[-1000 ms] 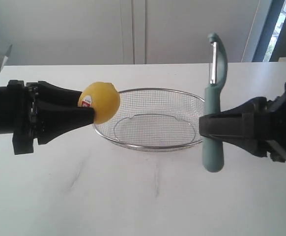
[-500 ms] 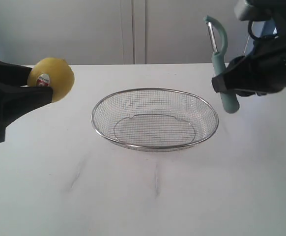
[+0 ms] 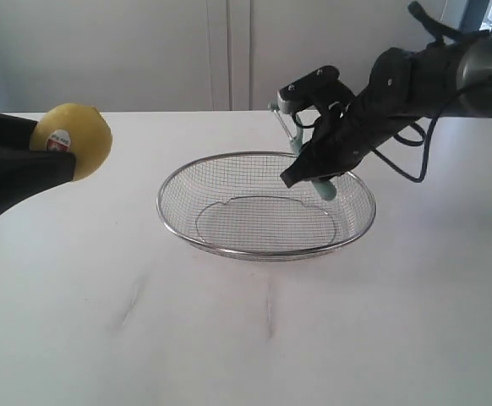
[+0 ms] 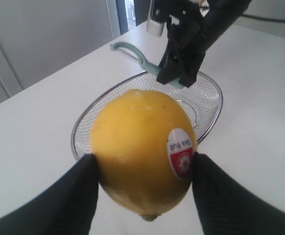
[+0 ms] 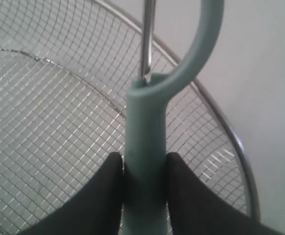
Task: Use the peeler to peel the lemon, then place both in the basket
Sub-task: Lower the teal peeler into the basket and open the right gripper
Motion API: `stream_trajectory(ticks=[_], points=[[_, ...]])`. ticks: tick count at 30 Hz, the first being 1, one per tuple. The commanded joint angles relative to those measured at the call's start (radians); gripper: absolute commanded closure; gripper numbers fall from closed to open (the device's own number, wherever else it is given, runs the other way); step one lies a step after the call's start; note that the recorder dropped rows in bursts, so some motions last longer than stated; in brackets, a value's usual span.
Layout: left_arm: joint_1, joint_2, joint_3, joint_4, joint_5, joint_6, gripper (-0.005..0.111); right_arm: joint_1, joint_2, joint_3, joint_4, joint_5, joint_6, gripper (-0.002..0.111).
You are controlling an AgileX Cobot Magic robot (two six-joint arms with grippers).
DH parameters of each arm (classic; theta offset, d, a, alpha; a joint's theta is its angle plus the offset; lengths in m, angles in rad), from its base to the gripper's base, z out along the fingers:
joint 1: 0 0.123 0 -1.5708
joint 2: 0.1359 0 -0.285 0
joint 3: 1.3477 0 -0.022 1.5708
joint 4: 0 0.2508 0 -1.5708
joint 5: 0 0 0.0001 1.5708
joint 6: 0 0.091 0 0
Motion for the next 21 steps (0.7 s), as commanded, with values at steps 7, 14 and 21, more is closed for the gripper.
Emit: stream_trajectory(ticks=[7, 14, 21], points=[[-0.002, -0.008, -0.008, -0.108, 0.013, 0.043, 0.107, 0.022, 0.062, -0.004, -0.010, 0.081, -0.176, 0.108], [-0.002, -0.008, -0.008, -0.128, 0.023, 0.039, 0.107, 0.049, 0.094, -0.004, -0.010, 0.073, -0.197, 0.106], [-0.002, -0.008, -0.008, -0.132, 0.036, 0.039, 0.107, 0.049, 0.119, -0.004, -0.010, 0.076, -0.197, 0.084]])
